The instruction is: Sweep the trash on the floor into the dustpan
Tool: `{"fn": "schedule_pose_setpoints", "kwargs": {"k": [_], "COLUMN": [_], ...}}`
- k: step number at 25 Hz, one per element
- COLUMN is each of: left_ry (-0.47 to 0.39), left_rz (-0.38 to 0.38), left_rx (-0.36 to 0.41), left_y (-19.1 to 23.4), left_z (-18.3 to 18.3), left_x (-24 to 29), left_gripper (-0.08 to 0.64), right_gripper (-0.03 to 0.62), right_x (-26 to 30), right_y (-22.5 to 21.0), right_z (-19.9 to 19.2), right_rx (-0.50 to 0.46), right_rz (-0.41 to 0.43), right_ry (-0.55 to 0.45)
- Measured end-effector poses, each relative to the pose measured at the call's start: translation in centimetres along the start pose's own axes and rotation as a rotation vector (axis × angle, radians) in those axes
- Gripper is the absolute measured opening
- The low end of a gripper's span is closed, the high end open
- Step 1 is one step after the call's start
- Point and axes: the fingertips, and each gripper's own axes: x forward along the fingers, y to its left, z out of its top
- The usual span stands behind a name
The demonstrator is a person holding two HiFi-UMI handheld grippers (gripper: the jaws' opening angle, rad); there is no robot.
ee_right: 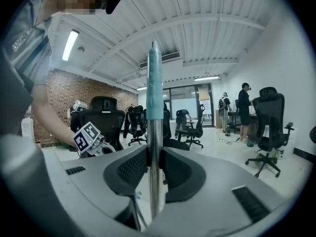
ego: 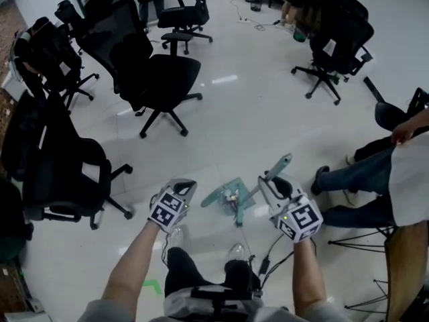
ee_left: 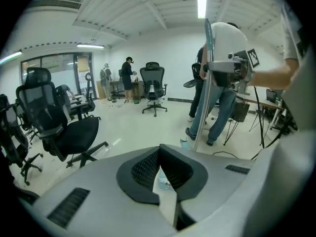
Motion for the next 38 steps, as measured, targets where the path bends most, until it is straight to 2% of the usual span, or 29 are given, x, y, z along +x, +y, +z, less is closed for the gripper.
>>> {"fn": "schedule_pose_setpoints", "kwargs": {"k": [4, 7, 10, 14, 18, 21, 23, 24, 29, 34, 38], "left_ry": [0.019, 0.041, 0.052, -0.014, -0.06, -0.075, -0.074, -0.074, -0.094, -0.09, -0.105], "left_rz": [-0.088, -0.202, -0.279, -0.385, -0.483, -0.616, -0.687, -0.713, -0.802, -0.894, -0.933], "left_rx": [0.02, 0.084, 0.136, 0.139, 0.186, 0.22, 0.242, 0.253, 0.294, 0.367, 0.398], "left_y": [1.5, 0.3, -1.1, -3.5, -4.8, -5.8, -6.2, -6.3, -5.6, -6.5, -7.2], "left_z": [-3.3, -5.7, -7.6, -8.3, -9.1, -9.3, -9.3, -9.3, -7.8, -6.7, -6.4], "left_x": [2.6, 4.2, 6.1, 9.0, 10.9, 11.3, 11.4, 11.5, 11.8, 11.9, 12.6], "left_gripper": [0.003, 0.003, 0.003, 0.005, 0.005, 0.009, 0.081, 0.092, 0.108, 0.156, 0.185], "right_gripper": [0.094, 0.094, 0.094, 0.094, 0.094, 0.094, 0.092, 0.094, 0.092, 0.092, 0.092], "right_x": [2.6, 4.1, 6.0, 7.9, 9.5, 10.5, 11.1, 11.3, 12.0, 12.0, 11.9], "right_y": [-0.9, -0.2, 0.0, 0.2, 1.1, 1.8, 2.9, 3.4, 4.3, 4.9, 5.4], "right_z": [-1.7, -3.8, -5.5, -7.7, -9.3, -9.2, -9.0, -9.0, -8.1, -8.2, -8.5], "right_rx": [0.009, 0.003, 0.003, -0.007, -0.027, -0.032, -0.033, -0.032, -0.033, -0.037, -0.02], "right_rz": [-0.03, -0.032, -0.033, -0.025, -0.002, 0.019, 0.055, 0.073, 0.114, 0.125, 0.119], "right_ry": [0.011, 0.057, 0.064, 0.054, 0.029, 0.013, 0.03, 0.042, -0.009, 0.001, -0.007]}}
